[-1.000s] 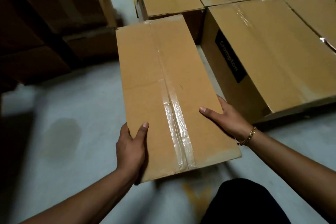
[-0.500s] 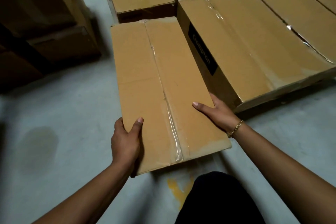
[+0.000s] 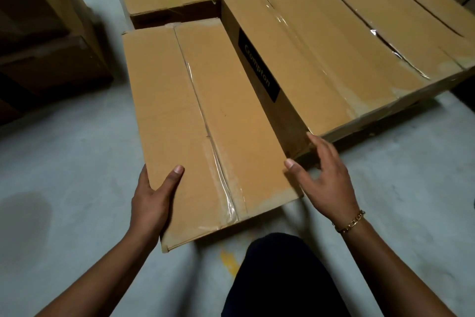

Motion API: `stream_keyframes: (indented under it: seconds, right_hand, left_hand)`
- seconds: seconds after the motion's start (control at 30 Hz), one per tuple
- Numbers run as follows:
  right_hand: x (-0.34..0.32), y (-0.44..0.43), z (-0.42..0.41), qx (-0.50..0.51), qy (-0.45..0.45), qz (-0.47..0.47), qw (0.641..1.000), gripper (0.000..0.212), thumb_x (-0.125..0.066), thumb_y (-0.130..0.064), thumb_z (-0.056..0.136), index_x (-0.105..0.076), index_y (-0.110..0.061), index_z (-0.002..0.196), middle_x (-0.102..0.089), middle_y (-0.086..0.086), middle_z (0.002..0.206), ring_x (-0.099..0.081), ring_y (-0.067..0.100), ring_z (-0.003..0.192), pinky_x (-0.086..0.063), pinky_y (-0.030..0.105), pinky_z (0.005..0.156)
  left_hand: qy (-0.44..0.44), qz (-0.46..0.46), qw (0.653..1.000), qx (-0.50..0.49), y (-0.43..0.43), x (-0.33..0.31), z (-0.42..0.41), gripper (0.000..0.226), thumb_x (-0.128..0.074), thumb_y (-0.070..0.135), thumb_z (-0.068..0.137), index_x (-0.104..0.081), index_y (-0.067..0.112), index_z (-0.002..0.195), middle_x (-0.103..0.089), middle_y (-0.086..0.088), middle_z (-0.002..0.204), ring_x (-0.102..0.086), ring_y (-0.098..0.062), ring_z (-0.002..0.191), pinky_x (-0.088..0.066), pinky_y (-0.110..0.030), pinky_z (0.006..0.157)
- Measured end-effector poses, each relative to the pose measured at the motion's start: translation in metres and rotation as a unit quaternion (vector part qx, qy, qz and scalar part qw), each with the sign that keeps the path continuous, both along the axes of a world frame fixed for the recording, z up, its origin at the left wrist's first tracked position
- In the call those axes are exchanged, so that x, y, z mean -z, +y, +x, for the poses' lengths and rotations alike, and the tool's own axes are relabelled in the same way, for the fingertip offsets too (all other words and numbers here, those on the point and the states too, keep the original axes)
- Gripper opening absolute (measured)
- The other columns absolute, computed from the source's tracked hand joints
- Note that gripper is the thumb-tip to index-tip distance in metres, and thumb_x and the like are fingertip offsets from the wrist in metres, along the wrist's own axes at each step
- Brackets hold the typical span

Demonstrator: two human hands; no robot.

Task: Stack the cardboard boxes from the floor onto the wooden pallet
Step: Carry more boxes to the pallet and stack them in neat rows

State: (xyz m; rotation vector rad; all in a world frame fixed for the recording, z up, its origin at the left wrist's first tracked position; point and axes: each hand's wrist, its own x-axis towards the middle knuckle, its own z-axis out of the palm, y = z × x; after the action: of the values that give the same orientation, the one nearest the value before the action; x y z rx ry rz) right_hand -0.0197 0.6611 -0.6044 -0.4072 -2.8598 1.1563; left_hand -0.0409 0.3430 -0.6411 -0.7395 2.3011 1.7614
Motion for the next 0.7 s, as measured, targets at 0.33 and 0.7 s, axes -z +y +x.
stream_keyframes:
  seconds: [0.33,0.7]
  right_hand:
    - [0.033,0.015,0.011,0.119,0.023,-0.129,0.984,0.069,-0.065,-0.063,0.089,-0.045,-0.033,0.147,-0.051,-0.004,0.146,-0.052,0.007,0.129,-0.050,0.024,0.096]
    - [0.039,0.034,0.008,0.042,0.059,0.001,0.997,0.105,-0.066,-0.078,0.073,-0.029,-0.030,0.159,-0.022,-0.008,0.167,-0.021,0.013,0.153,-0.026,0.038,0.119]
  left_hand:
    - [0.015,0.015,1.000,-0.021,0.026,0.006,-0.021,0.067,-0.070,0.062,0.088,-0.050,0.034,0.145,-0.065,0.006,0.129,-0.063,-0.025,0.115,-0.050,-0.047,0.102]
    - [0.019,0.017,0.999,-0.032,0.044,0.007,-0.035,0.075,-0.070,0.063,0.088,-0.045,0.030,0.150,-0.061,0.002,0.138,-0.060,-0.026,0.119,-0.048,-0.048,0.104]
